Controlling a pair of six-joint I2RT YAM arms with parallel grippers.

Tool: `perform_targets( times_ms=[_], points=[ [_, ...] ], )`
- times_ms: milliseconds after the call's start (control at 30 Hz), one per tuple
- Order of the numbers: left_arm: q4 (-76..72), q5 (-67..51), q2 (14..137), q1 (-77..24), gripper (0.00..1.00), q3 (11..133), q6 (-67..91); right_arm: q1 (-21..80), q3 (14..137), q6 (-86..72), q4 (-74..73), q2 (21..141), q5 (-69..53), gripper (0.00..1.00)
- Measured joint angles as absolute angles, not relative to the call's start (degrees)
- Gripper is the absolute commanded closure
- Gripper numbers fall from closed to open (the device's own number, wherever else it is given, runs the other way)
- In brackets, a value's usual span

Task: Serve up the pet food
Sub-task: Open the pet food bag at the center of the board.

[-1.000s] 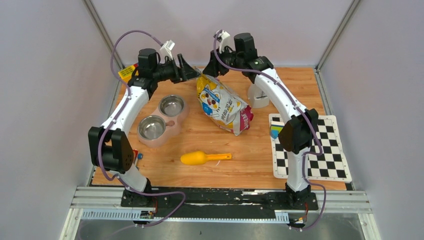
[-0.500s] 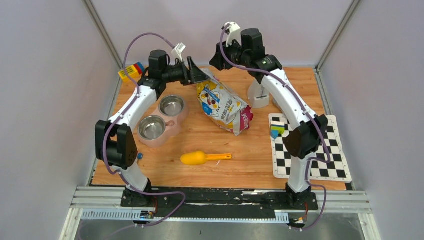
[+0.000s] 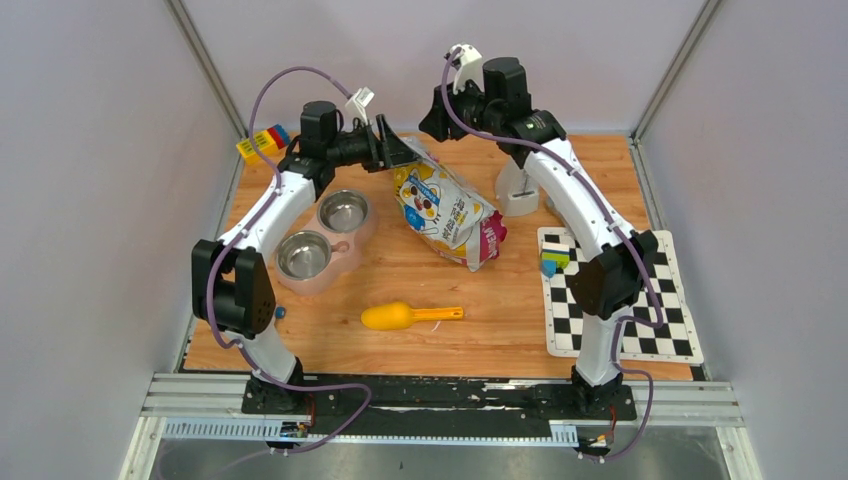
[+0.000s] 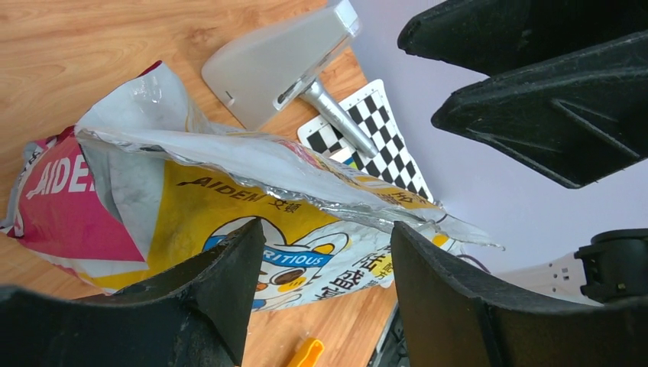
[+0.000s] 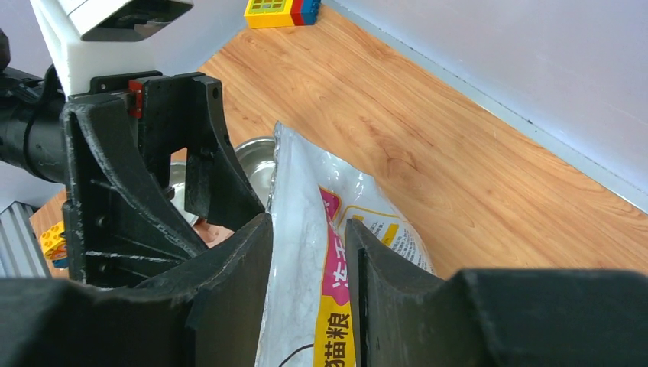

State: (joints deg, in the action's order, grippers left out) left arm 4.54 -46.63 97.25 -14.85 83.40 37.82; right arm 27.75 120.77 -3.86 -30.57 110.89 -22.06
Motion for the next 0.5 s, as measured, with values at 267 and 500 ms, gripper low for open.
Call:
perform_targets(
  times_ms=[267,500],
  points=[
    [5.1,-46.0,98.0,-14.9,0.45,83.4,37.3,28.0,119.5,-4.0,-30.5,110.2,-24.2,0.60],
    [5.4,-45.7,98.4,-14.9,0.46,83.4,37.2,28.5,118.0,-3.5,-30.6,109.5,-25.3,0.61]
  ],
)
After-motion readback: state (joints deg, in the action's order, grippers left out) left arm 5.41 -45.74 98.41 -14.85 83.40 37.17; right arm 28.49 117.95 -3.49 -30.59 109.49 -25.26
